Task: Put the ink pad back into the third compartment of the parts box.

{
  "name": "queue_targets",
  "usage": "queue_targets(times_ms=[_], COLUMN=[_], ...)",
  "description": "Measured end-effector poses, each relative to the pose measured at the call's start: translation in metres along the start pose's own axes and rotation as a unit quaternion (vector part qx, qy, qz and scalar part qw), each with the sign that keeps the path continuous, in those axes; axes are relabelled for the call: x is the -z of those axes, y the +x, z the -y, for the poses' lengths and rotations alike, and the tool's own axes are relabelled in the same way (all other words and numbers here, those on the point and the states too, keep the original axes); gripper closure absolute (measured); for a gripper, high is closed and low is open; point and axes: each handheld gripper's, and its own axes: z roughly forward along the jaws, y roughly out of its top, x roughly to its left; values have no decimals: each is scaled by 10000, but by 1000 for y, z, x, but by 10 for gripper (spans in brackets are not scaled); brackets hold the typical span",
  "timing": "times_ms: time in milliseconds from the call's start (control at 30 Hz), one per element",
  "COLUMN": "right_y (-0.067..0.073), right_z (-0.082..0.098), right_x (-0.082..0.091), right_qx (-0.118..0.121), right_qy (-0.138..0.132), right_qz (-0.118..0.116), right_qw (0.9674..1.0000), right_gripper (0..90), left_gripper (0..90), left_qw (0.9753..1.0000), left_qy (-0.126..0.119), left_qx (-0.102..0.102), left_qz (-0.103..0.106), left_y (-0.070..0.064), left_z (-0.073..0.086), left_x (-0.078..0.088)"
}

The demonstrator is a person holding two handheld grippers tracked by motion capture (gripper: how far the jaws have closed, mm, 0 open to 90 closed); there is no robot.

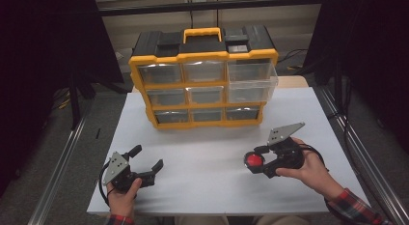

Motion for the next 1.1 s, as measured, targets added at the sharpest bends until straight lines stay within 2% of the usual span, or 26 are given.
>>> queue_targets(times_ms=[767, 1100], right_y=[-2, -4], right_z=[-20, -30], right_x=[13, 20], right_qx=[75, 94], right_qy=[14, -12], right_qz=[-33, -43], right_qw=[10000, 9999], right_gripper=[300, 300], left_gripper=[44, 44], left_qw=[10000, 10000], left_qy=[-22, 47], left_qx=[44, -54], left_qz=[4, 7], left_y=[0, 1], left_z=[0, 0], left_x=[0, 1])
